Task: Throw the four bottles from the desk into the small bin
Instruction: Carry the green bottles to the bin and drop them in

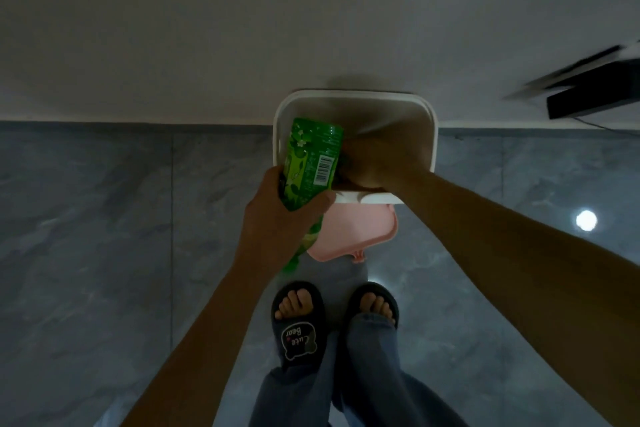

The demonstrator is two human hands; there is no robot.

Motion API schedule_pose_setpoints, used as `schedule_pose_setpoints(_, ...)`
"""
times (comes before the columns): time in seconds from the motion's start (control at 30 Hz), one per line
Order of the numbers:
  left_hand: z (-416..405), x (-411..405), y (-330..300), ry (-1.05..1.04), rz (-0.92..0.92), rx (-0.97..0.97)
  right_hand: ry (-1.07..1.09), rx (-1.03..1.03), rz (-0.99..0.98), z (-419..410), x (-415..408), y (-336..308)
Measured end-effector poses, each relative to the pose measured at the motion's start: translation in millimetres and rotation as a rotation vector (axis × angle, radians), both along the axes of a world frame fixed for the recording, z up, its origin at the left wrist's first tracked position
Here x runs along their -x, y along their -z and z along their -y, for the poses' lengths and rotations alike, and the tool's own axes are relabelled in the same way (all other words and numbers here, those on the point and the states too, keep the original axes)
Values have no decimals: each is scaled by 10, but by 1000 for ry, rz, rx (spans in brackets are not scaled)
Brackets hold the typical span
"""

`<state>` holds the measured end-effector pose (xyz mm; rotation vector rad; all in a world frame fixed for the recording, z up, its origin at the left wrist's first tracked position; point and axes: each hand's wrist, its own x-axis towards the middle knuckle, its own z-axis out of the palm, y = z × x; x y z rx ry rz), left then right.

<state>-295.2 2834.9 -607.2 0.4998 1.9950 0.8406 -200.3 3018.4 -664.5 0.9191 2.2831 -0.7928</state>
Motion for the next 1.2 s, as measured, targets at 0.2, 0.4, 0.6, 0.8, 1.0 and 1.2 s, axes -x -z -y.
schedule_pose_setpoints(0.2, -381, 122, -383, 257, -67, 54, 30, -1, -94, 245, -440, -614)
schedule_pose_setpoints(0.4, -1085, 147, -474, 721, -351, -21, -67, -218, -187, 530, -813, -604)
schedule_pose_setpoints(0.6, -1351, 51, 139, 1000, -495, 43, -33, -363, -272, 645, -948, -399)
schedule_pose_setpoints(0.8, -1285, 9, 879, 1053, -451, 137, -61, -381, -349, 685, -1011, -217)
schedule_pose_setpoints(1.0, -1268, 39, 1214, 1069, -343, 152, -30, -433, -434, 736, -1068, -111)
schedule_pose_setpoints(1.2, -1146, 126, 889, 902, -315, 137, -54, -363, -314, 704, -1032, -217)
